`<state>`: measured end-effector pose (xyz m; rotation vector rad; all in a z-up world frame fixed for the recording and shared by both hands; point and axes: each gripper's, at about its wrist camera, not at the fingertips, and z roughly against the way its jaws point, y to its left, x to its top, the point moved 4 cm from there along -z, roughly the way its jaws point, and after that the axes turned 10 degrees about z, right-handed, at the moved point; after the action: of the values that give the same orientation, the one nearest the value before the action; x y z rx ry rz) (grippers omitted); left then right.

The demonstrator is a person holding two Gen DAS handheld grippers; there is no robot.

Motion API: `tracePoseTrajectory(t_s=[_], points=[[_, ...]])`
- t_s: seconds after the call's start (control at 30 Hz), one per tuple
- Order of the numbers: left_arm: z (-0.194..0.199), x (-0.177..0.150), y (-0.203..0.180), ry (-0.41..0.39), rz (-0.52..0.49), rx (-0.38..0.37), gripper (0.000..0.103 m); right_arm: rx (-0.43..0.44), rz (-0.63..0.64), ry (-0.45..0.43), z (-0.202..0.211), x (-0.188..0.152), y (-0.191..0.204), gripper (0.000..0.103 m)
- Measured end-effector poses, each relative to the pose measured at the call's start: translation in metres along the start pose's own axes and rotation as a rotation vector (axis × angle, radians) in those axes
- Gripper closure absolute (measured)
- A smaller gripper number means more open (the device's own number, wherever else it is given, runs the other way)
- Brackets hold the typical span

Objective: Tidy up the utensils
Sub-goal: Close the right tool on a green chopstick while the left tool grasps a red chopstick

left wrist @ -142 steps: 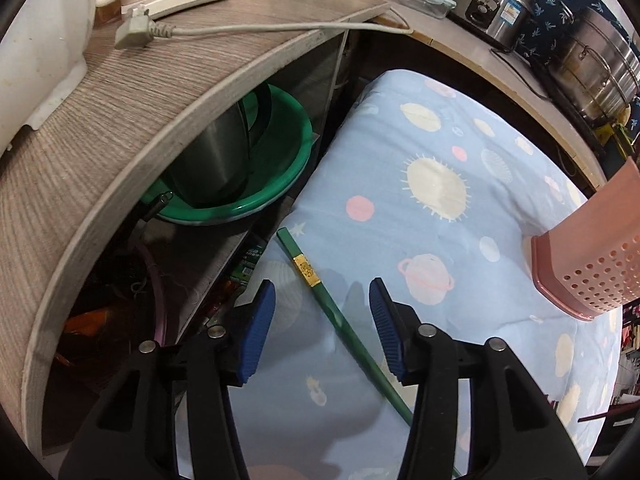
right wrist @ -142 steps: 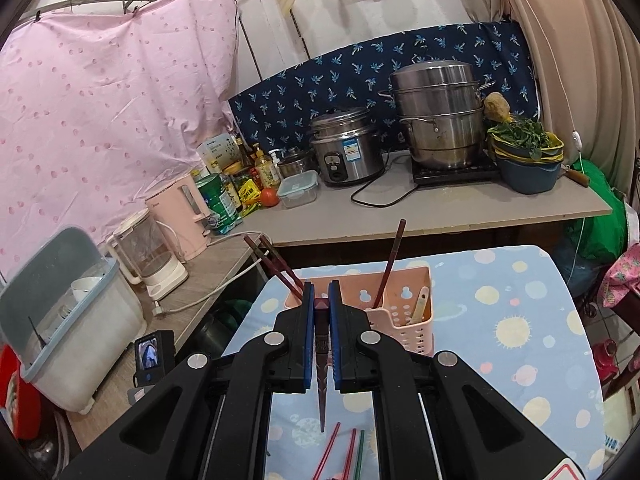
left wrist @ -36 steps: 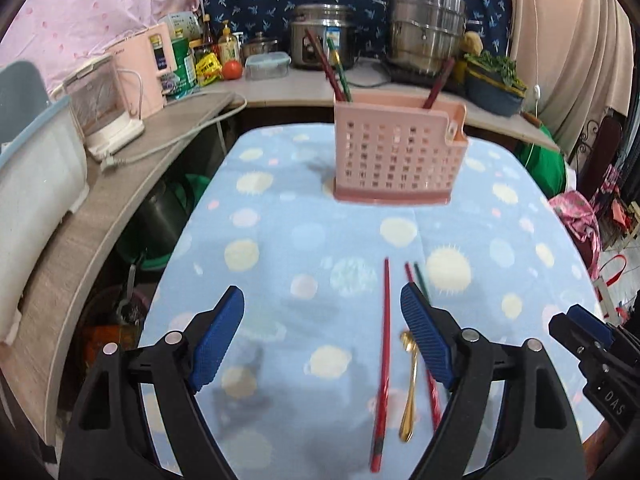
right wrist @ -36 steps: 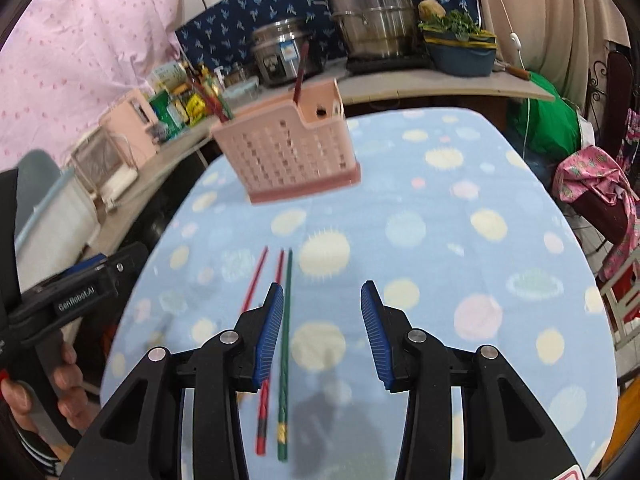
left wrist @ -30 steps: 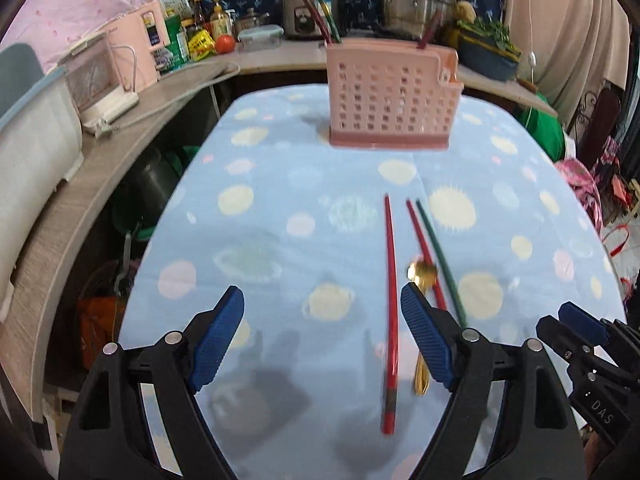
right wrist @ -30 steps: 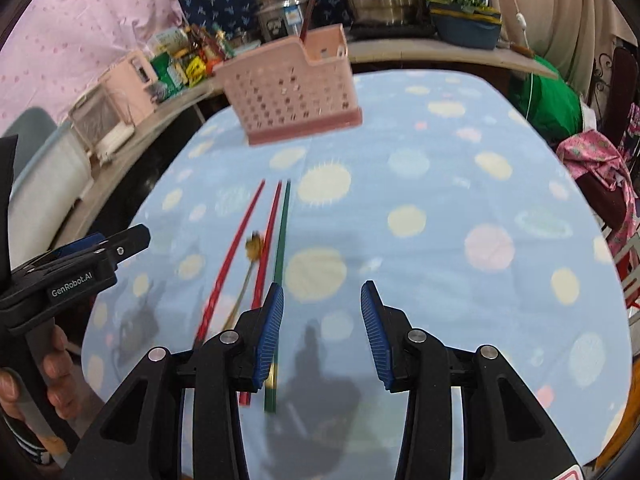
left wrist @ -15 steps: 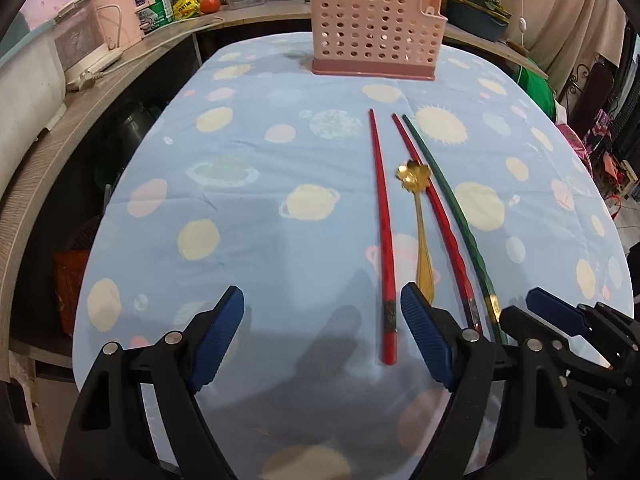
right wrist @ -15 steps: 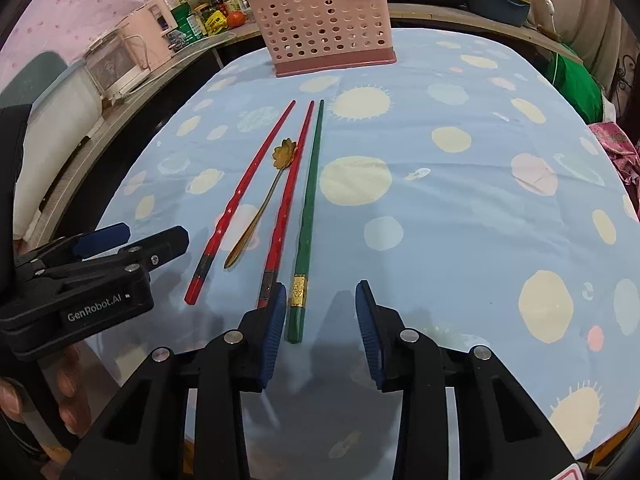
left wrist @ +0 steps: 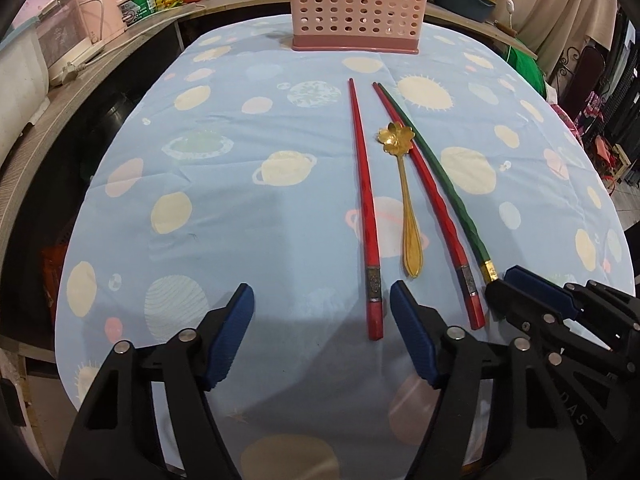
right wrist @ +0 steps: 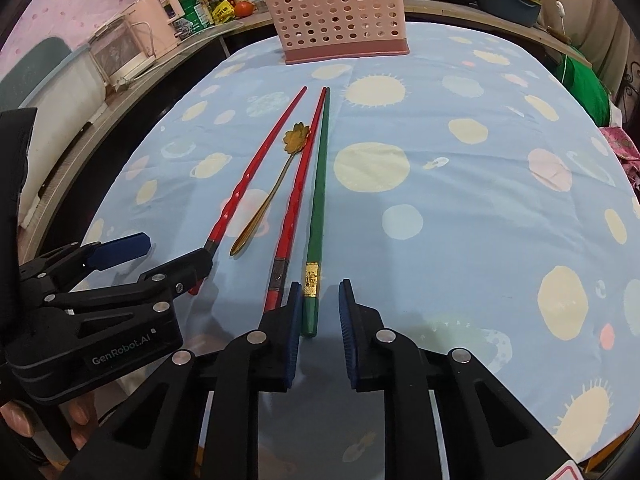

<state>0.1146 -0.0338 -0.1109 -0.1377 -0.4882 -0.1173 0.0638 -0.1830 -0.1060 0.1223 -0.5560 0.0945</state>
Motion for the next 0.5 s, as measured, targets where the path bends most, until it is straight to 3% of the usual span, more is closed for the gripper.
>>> tracePoseTrajectory(t_s=[0.17,0.33,0.5], points=[[-0.003,-0.001,-0.002,0.003,-0.008,-0.006,0.049,-0.009,0.012,-0.002,-0.001,0.001,0.001,0.088],[-0.001,-0.002,-0.007,0.0,-0.031,-0.019,0.071,-0.012,0.004,-0.002,-0.002,0.001,-0.003,0.095],[0.0,-0.002,-0.01,0.004,-0.039,-0.035,0.09,-0.016,0.014,-0.003,-0.002,0.001,-0.003,0.096]])
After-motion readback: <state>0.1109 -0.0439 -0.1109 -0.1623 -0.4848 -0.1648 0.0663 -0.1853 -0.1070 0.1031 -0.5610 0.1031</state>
